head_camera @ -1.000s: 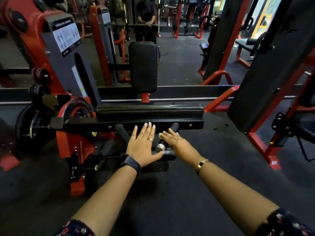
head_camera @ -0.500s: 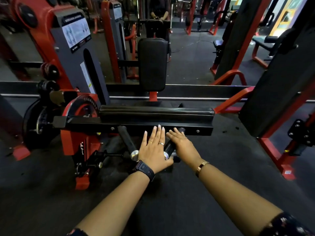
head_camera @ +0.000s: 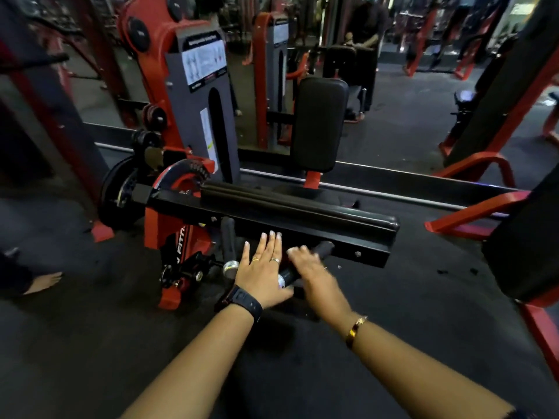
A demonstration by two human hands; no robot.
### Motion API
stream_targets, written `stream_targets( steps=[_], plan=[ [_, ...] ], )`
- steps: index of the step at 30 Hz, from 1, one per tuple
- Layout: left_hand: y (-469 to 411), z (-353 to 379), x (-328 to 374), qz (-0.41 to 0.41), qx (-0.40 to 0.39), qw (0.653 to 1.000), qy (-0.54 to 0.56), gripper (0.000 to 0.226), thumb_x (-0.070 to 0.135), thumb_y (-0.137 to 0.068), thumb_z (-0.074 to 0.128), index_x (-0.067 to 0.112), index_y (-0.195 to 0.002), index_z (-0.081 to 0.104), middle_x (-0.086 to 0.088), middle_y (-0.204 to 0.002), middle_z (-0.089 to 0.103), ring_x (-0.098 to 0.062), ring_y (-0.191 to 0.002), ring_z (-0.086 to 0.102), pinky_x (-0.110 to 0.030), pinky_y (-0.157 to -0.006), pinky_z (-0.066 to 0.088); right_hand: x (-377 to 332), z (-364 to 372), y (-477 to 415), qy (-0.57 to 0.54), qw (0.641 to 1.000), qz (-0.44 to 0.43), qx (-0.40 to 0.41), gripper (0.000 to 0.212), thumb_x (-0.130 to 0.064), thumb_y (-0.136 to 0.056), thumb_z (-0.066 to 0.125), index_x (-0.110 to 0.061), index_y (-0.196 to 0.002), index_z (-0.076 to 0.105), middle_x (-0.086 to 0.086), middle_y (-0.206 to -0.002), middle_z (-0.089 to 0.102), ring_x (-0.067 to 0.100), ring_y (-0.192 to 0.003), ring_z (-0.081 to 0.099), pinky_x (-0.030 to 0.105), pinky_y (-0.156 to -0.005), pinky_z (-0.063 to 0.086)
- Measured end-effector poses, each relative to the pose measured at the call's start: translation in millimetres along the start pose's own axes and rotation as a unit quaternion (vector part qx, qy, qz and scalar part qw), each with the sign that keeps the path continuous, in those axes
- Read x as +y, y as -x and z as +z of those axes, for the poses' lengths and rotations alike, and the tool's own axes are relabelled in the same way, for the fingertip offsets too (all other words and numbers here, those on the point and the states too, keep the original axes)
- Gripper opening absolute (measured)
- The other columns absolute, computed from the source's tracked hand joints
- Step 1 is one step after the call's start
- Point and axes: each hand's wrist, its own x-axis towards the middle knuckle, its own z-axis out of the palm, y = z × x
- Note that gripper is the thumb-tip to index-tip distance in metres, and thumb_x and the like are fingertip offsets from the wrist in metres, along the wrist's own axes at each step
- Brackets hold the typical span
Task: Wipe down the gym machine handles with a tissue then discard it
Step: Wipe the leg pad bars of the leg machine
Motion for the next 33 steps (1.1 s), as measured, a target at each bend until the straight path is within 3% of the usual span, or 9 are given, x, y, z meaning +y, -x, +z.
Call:
stream_targets(
  steps=[4, 9, 12, 15, 18, 21, 24, 28, 33],
  plan=[
    [6, -1, 10, -0.067, 0.012, 0.998, -0.006, 0.111, 0.055, -0.081, 0.057, 0.009, -0.152, -0.015, -0.005, -0.161, -0.017, -0.017, -0.148, -0.018, -0.046, -0.118, -0.009, 0, -7, 22, -0.02, 0.993, -0.108, -0.04, 0.071, 0.009, -0.088, 0.033, -0.02, -0.15, 0.012, -0.006, -0.157, 0.012, 0.004, -0.146, 0.003, 0.022, -0.119, -0.001],
    [16, -3, 22, -0.143, 0.027, 0.989, -0.005, 0.113, 0.063, -0.083, 0.055, 0.007, -0.152, -0.015, -0.008, -0.162, -0.013, -0.021, -0.149, -0.014, -0.044, -0.118, -0.007, 79, -32, -5, 0.033, 0.998, -0.037, -0.026, 0.076, 0.017, -0.084, 0.034, -0.017, -0.148, 0.011, -0.006, -0.155, 0.011, 0.021, -0.147, 0.005, 0.041, -0.121, 0.008],
    [17, -3, 26, -0.162, 0.025, 0.986, -0.008, 0.114, 0.064, -0.082, 0.056, 0.006, -0.152, -0.014, -0.009, -0.162, -0.01, -0.021, -0.149, -0.013, -0.044, -0.118, -0.006, 65, -25, -14, -0.013, 1.0, -0.014, -0.023, 0.074, 0.02, -0.084, 0.04, -0.011, -0.148, 0.021, 0.001, -0.154, 0.02, 0.025, -0.147, 0.014, 0.027, -0.118, -0.001],
    [18, -3, 28, -0.173, 0.02, 0.985, -0.02, 0.113, 0.059, -0.083, 0.059, 0.005, -0.152, -0.013, -0.009, -0.162, -0.01, -0.021, -0.149, -0.013, -0.044, -0.119, -0.005, 15, -9, -5, -0.084, 0.995, -0.042, -0.031, 0.062, 0.015, -0.087, 0.04, -0.007, -0.146, 0.034, 0.008, -0.153, 0.028, 0.018, -0.144, 0.017, 0.03, -0.12, 0.006],
    [20, -3, 31, -0.193, 0.031, 0.98, -0.036, 0.099, 0.039, -0.09, 0.055, 0.004, -0.151, -0.014, -0.01, -0.162, -0.011, -0.021, -0.149, -0.014, -0.044, -0.119, -0.004, -12, -1, 12, -0.096, 0.987, -0.119, -0.056, 0.063, 0.008, -0.092, 0.042, -0.013, -0.149, 0.026, -0.001, -0.156, 0.016, 0.007, -0.145, 0.009, 0.027, -0.12, 0.004],
    [24, 0, 33, -0.21, 0.035, 0.977, -0.017, 0.108, 0.053, -0.086, 0.057, 0.003, -0.151, -0.014, -0.011, -0.162, -0.012, -0.022, -0.149, -0.014, -0.044, -0.119, -0.003, 14, -9, 18, -0.05, 0.983, -0.168, -0.049, 0.063, -0.002, -0.091, 0.027, -0.018, -0.151, 0.022, -0.003, -0.158, 0.016, 0.008, -0.147, 0.009, 0.027, -0.12, 0.003],
    [26, 1, 34, -0.214, 0.035, 0.976, -0.012, 0.118, 0.072, -0.081, 0.053, 0.003, -0.151, -0.013, -0.01, -0.162, -0.013, -0.023, -0.149, -0.014, -0.045, -0.119, -0.003, 58, -21, 6, -0.009, 0.993, -0.116, -0.027, 0.057, -0.005, -0.093, 0.026, -0.017, -0.149, 0.028, -0.004, -0.154, 0.023, 0.02, -0.146, 0.017, 0.032, -0.12, 0.004],
    [27, 1, 32, -0.206, 0.02, 0.978, -0.005, 0.123, 0.072, -0.078, 0.057, 0.003, -0.151, -0.014, -0.011, -0.161, -0.014, -0.024, -0.148, -0.016, -0.046, -0.119, -0.004, 57, -25, -12, -0.012, 1.0, -0.012, -0.003, 0.054, 0.006, -0.094, 0.044, -0.013, -0.144, 0.038, -0.001, -0.15, 0.033, 0.023, -0.144, 0.024, 0.034, -0.119, 0.004],
    [29, 0, 32, -0.212, -0.008, 0.977, -0.009, 0.122, 0.061, -0.078, 0.064, 0.003, -0.15, -0.016, -0.011, -0.161, -0.015, -0.022, -0.148, -0.017, -0.051, -0.116, -0.011, -13, -11, -3, -0.084, 0.995, -0.043, -0.021, 0.048, 0.004, -0.091, 0.047, -0.008, -0.137, 0.05, 0.009, -0.142, 0.049, 0.019, -0.137, 0.038, 0.031, -0.119, 0.014]
  ],
)
